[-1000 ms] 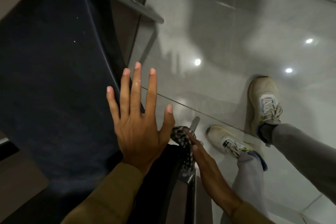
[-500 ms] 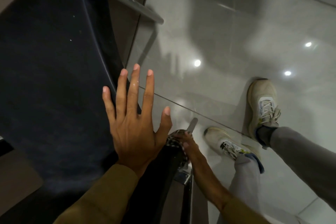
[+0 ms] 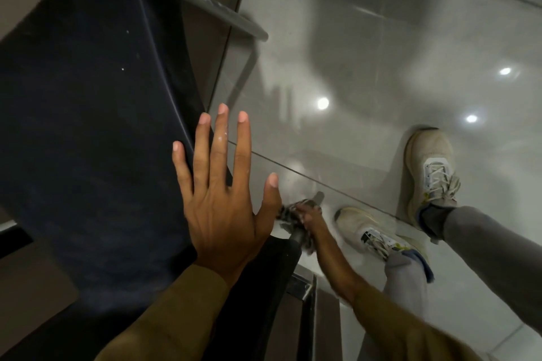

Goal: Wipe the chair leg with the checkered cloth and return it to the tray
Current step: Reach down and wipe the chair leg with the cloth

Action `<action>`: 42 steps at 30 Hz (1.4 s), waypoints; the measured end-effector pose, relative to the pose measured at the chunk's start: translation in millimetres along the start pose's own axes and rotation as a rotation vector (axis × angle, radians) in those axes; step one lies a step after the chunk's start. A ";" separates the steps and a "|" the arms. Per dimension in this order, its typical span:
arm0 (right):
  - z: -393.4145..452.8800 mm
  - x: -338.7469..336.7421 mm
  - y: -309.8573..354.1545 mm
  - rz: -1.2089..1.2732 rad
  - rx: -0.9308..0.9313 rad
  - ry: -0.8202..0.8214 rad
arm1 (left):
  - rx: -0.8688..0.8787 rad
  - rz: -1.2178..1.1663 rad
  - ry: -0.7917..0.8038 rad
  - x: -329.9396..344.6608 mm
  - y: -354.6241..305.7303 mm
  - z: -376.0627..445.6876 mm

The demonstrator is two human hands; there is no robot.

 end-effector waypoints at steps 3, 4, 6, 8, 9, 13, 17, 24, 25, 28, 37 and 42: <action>-45.3 18.2 -9.6 0.004 -0.108 0.003 | -0.005 0.002 0.002 -1.1 -0.6 -0.4; -46.1 22.4 -12.3 0.009 -0.117 0.010 | -0.006 0.003 0.001 -1.2 -0.2 -0.3; -30.4 22.4 -14.4 -0.007 -0.120 0.010 | -0.002 -0.001 0.003 -0.6 -0.4 0.0; 3.6 14.3 -17.4 0.008 -0.091 -0.019 | 0.000 0.002 0.000 1.7 0.5 -0.1; 22.3 6.9 -18.7 0.018 -0.050 -0.048 | 0.000 0.001 -0.003 2.2 0.9 -0.6; 58.6 -11.5 -12.1 0.012 0.101 -0.041 | -0.008 0.003 -0.018 2.4 1.4 -0.6; -0.4 5.3 -4.6 0.085 0.025 0.005 | -0.025 -0.018 -0.008 0.5 0.6 -0.4; -33.2 18.9 -12.6 0.003 -0.086 0.012 | -0.018 0.003 0.001 -1.0 1.4 -3.9; -16.2 14.7 -13.5 0.010 -0.070 0.010 | -0.020 0.006 -0.001 -0.3 1.5 -3.4; 43.2 -5.8 -14.1 0.053 0.062 -0.031 | -0.024 -0.002 -0.009 1.9 1.3 -3.8; -24.4 4.6 4.1 0.065 0.038 -0.068 | -0.038 0.012 0.040 -1.1 -0.1 0.0; -57.0 0.4 29.9 0.157 0.162 -0.109 | -0.046 0.029 0.122 -5.7 -0.2 2.9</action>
Point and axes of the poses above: each hand's wrist, its own z-axis towards the middle knuckle, its own x-axis out of the palm, y = z × x, the point moved 4 cm from there along z, towards the middle knuckle, and after that the axes turned 4 degrees about x, right-handed, at the moved point
